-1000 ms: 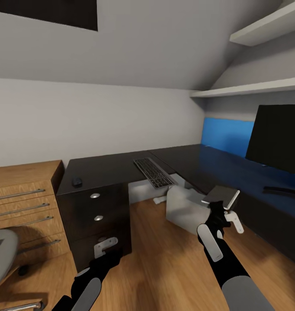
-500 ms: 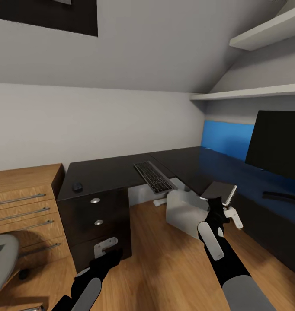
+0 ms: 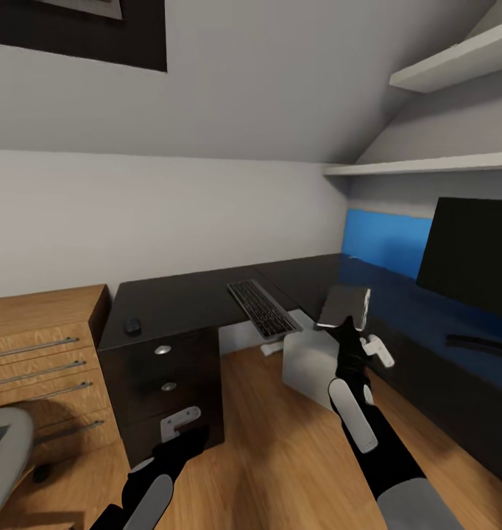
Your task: In the bedroom, organize the workspace by keeping the computer under the desk, ensuring the monitor is on the desk, placing the keyboard on the desk next to the monitor, placing the mouse on the desk next to the keyboard, moving the folder from the swivel chair onto the desk next to the mouse, stacking the notebook on top of the folder with the pen on top of the notebook, and positioning the swivel chair next to the desk.
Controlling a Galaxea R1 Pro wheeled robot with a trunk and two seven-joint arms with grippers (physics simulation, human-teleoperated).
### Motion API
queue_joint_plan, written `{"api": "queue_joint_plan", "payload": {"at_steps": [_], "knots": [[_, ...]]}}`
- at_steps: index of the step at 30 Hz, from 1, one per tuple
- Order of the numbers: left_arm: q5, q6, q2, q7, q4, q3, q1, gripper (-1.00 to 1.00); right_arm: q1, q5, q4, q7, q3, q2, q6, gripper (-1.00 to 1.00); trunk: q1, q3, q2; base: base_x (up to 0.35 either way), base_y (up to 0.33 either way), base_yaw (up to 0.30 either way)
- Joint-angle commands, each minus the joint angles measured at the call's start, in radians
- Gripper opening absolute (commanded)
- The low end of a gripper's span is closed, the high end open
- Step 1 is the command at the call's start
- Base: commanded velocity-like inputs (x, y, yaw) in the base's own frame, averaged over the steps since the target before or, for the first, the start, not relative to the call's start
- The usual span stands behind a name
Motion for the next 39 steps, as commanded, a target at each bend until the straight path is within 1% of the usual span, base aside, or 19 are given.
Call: {"api": "queue_joint_plan", "payload": {"at_steps": [1, 2, 6, 10, 14, 20, 24, 27, 29, 33, 39], "knots": [[0.006, 0.001, 0.001, 0.008, 0.001, -0.003, -0.001, 1.00, 0.000, -0.007, -0.004, -0.002, 0.004, -0.001, 0.007, -1.00, -0.004, 0.002, 0.007, 0.000, 0.000, 0.000], [0.006, 0.002, 0.001, 0.008, 0.007, -0.004, -0.001, 1.00, 0.001, -0.007, -0.008, -0.001, 0.008, -0.001, 0.030, -1.00, -0.008, 0.005, 0.014, 0.000, 0.000, 0.000], [0.005, 0.002, 0.001, 0.008, 0.017, -0.005, -0.001, 1.00, 0.003, -0.006, -0.016, 0.000, 0.018, -0.002, 0.076, -1.00, -0.023, 0.018, 0.042, 0.000, 0.000, 0.000], [0.004, 0.002, 0.000, 0.008, 0.019, -0.006, -0.001, 1.00, 0.004, -0.006, -0.017, 0.001, 0.028, -0.002, 0.080, -1.00, -0.039, 0.030, 0.070, 0.000, 0.000, 0.000], [0.005, 0.002, 0.000, 0.008, 0.019, -0.006, -0.001, 1.00, 0.013, -0.006, -0.032, 0.001, 0.030, -0.002, 0.082, -1.00, -0.054, 0.043, 0.098, 0.000, 0.000, 0.000], [0.004, 0.002, -0.001, 0.008, 0.019, -0.006, -0.001, 1.00, 0.053, -0.003, -0.084, 0.003, 0.039, -0.001, 0.083, -1.00, -0.077, 0.062, 0.140, 0.000, 0.000, 0.000], [0.002, 0.001, 0.000, 0.007, 0.019, -0.004, -0.001, 1.00, 0.064, 0.014, -0.095, 0.004, 0.041, -0.001, 0.082, -1.00, -0.092, 0.074, 0.168, 0.000, 0.000, 0.000], [0.000, 0.001, 0.002, 0.005, 0.019, -0.001, -0.001, 1.00, 0.093, 0.015, -0.141, 0.023, 0.044, -0.004, 0.083, -1.00, -0.104, 0.084, 0.189, 0.000, 0.000, 0.000], [0.000, 0.000, 0.001, 0.005, 0.019, -0.001, -0.001, 1.00, 0.104, 0.017, -0.153, 0.040, 0.057, -0.003, 0.081, -1.00, -0.104, 0.084, 0.189, 0.000, 0.000, 0.095], [-0.001, 0.000, 0.001, 0.006, 0.019, -0.001, -0.001, 1.00, 0.109, 0.021, -0.155, 0.047, 0.078, -0.003, 0.079, -1.00, -0.104, 0.084, 0.189, 0.000, 0.000, 0.212], [-0.001, 0.000, 0.001, 0.006, 0.019, 0.000, -0.001, 1.00, 0.110, 0.023, -0.156, 0.049, 0.085, -0.003, 0.079, -1.00, -0.104, 0.084, 0.189, 0.000, 0.000, 0.263]]}}
